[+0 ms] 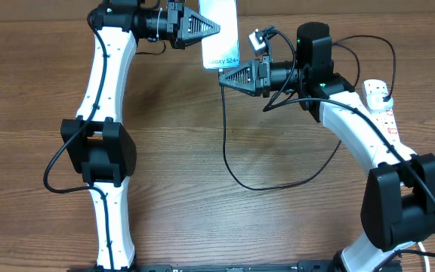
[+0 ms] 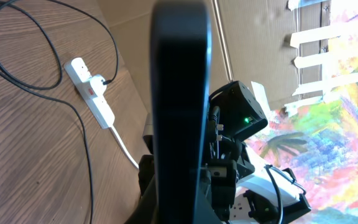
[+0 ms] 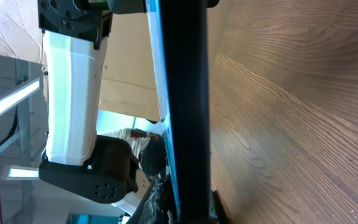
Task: Plug charger to phone and switch on socket
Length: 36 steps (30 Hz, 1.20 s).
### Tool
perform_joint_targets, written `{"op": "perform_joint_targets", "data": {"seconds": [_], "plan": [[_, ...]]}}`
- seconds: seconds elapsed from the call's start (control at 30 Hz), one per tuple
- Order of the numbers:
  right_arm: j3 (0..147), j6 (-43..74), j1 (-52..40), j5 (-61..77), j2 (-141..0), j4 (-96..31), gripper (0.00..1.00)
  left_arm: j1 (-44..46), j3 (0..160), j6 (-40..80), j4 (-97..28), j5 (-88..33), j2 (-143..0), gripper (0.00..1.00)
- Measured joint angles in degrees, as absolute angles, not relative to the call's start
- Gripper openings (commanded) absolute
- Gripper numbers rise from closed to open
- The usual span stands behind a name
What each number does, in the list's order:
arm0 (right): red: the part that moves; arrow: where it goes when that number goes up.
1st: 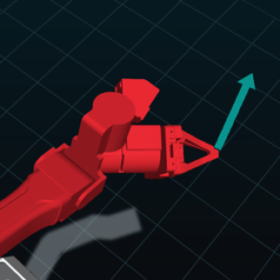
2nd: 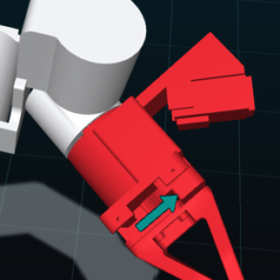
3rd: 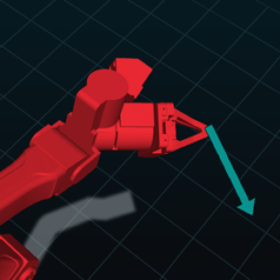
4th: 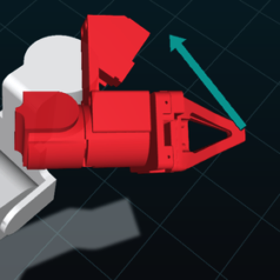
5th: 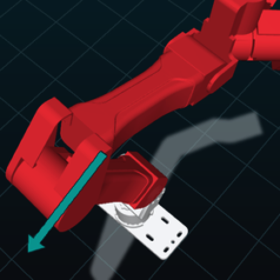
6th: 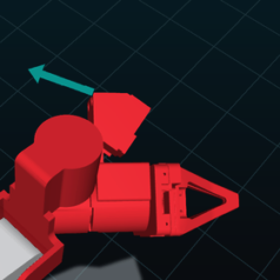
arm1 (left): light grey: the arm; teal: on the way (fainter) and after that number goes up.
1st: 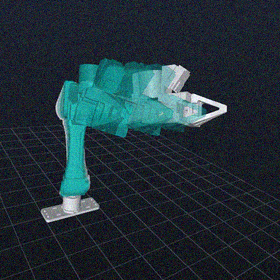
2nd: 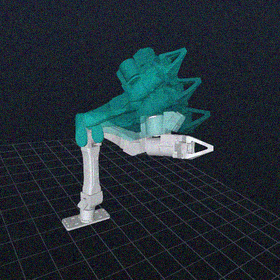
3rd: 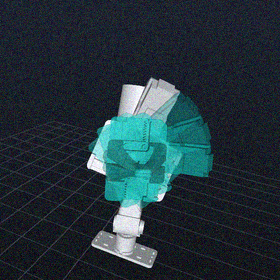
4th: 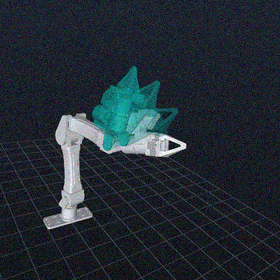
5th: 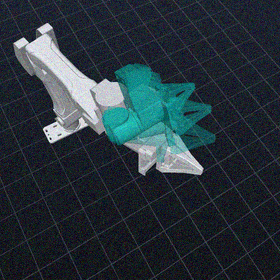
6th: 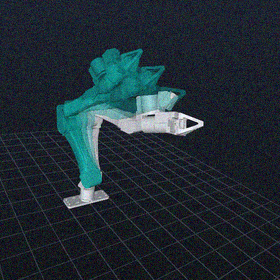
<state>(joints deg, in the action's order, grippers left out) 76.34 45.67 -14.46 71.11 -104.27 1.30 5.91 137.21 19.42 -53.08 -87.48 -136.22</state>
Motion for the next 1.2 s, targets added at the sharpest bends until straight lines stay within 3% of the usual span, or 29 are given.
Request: {"op": "perform_joint_targets", "data": {"seconds": [1.2], "plan": [[76.34, 46.48, -14.72, 68.10, -104.27, 2.42, 0.04, 4.71, 137.21, 19.79, -52.95, -86.98, -136.22, 0.04]]}}
